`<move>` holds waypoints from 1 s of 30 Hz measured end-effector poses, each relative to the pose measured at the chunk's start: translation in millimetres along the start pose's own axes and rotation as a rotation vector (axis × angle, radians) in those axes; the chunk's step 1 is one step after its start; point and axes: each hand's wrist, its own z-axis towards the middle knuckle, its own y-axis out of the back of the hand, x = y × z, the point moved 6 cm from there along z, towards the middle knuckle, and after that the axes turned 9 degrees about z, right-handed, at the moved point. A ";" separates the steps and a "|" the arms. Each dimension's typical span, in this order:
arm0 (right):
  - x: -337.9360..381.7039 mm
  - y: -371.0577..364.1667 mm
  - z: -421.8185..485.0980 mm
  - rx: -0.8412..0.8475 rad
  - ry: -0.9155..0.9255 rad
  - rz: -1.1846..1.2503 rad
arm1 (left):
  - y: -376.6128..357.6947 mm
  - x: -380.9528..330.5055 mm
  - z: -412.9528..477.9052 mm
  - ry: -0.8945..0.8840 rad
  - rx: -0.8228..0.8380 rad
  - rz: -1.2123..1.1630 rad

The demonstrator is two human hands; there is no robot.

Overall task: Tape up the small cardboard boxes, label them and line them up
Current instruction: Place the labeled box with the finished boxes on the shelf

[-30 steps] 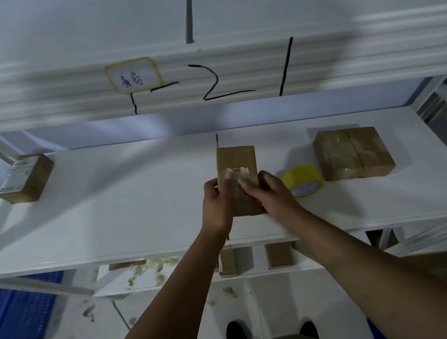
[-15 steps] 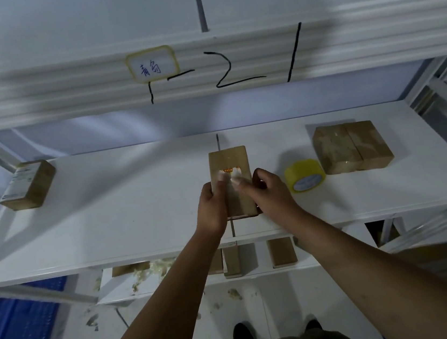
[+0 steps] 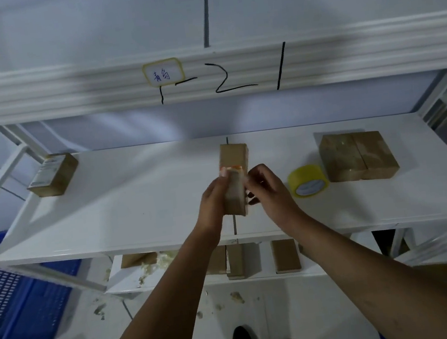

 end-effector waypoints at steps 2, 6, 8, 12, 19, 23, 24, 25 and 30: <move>3.1 8.5 -2.6 -0.028 0.036 0.024 | -2.9 -2.8 -4.9 0.031 0.075 -0.148; -3.7 9.3 -11.8 0.068 -0.164 0.189 | -9.3 -3.7 -14.5 0.009 0.097 -0.157; -4.6 6.3 -18.1 0.161 -0.239 0.269 | -7.9 -0.1 -18.9 0.032 -0.045 0.000; 0.2 12.1 -26.2 0.146 -0.178 0.235 | 4.5 1.2 -29.1 -0.011 -0.370 0.160; 0.3 25.9 -31.4 0.063 -0.221 0.158 | -7.2 1.7 -47.0 -0.120 -0.108 0.101; 24.8 53.3 -25.5 0.016 -0.199 0.154 | 16.2 -15.3 -54.3 -0.073 0.017 0.215; 30.2 57.8 -24.1 0.053 -0.206 0.161 | 20.6 -21.5 -53.7 -0.057 0.027 0.237; 34.0 59.5 -23.7 0.112 -0.227 0.163 | 25.9 -27.7 -50.2 -0.047 0.009 0.245; 26.1 35.8 -35.8 0.364 -0.381 0.269 | 55.3 -61.0 -22.5 -0.030 -0.210 0.093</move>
